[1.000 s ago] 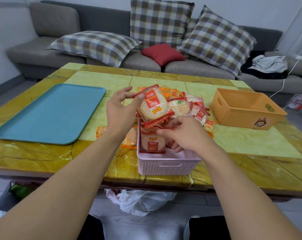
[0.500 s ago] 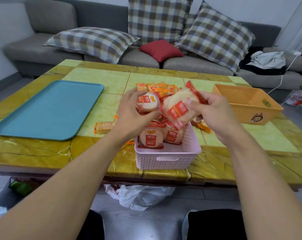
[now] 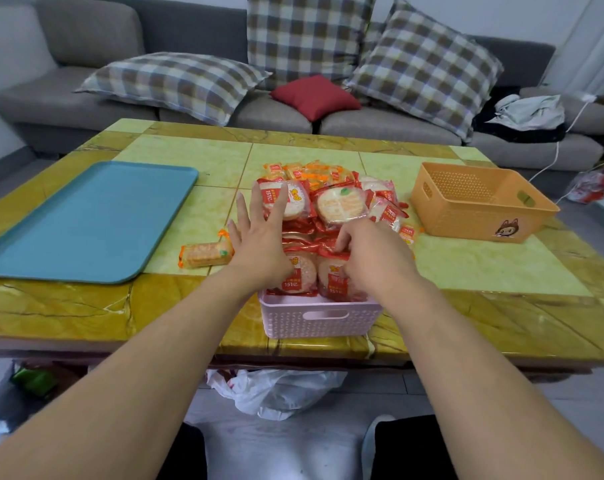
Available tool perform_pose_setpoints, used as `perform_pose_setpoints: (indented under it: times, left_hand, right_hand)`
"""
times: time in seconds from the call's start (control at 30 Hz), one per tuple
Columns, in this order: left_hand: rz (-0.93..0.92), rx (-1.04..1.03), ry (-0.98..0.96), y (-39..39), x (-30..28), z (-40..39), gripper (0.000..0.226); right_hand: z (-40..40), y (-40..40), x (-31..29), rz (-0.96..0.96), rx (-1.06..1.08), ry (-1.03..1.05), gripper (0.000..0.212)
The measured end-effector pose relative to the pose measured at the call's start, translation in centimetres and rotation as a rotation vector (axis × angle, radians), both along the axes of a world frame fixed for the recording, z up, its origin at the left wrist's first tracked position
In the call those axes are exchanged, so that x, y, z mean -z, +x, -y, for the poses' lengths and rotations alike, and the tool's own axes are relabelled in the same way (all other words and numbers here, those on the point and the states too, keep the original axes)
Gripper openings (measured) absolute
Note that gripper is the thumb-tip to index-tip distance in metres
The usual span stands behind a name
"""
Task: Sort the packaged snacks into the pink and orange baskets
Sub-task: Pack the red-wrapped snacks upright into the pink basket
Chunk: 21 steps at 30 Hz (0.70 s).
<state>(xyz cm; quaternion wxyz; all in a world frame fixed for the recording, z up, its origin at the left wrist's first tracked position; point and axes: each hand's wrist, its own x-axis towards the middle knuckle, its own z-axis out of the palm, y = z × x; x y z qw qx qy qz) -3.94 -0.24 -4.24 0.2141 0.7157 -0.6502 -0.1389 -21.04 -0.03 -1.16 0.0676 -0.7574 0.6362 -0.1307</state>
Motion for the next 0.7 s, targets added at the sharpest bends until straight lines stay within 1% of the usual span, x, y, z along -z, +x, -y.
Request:
perform_pose_setpoints:
  times: [0.1, 0.2, 0.27, 0.33, 0.43, 0.47, 0.53, 0.6, 0.7]
  left_hand:
    - [-0.019, 0.000, 0.006, 0.0, -0.1, -0.1, 0.128]
    - [-0.001, -0.001, 0.006, -0.1, -0.2, -0.2, 0.127]
    - [0.004, 0.000, 0.012, -0.1, -0.2, -0.1, 0.127]
    - [0.008, -0.002, 0.018, -0.1, -0.2, -0.1, 0.127]
    - [0.030, -0.009, 0.017, -0.2, -0.1, 0.0, 0.127]
    - [0.036, -0.011, 0.013, -0.2, 0.0, 0.0, 0.127]
    - [0.034, -0.010, 0.011, -0.1, 0.0, 0.0, 0.128]
    - [0.026, -0.012, 0.014, 0.0, 0.0, 0.0, 0.128]
    - [0.030, -0.020, 0.011, 0.0, 0.1, 0.0, 0.128]
  right_hand:
    - [-0.1, 0.3, 0.3, 0.007, -0.053, -0.020, 0.037]
    - [-0.1, -0.3, 0.2, 0.049, -0.116, 0.040, 0.042]
    - [-0.2, -0.7, 0.2, 0.034, -0.147, 0.047, 0.045]
    - [-0.2, -0.8, 0.2, 0.001, -0.155, 0.006, 0.043]
    - [-0.4, -0.4, 0.0, -0.135, -0.142, -0.096, 0.041]
    - [-0.3, -0.1, 0.0, -0.180, -0.125, -0.131, 0.039]
    - [-0.3, 0.1, 0.1, -0.226, -0.027, -0.162, 0.036]
    - [-0.1, 0.1, 0.3, -0.252, 0.082, -0.152, 0.032]
    - [0.3, -0.1, 0.5, -0.255, 0.142, -0.142, 0.027]
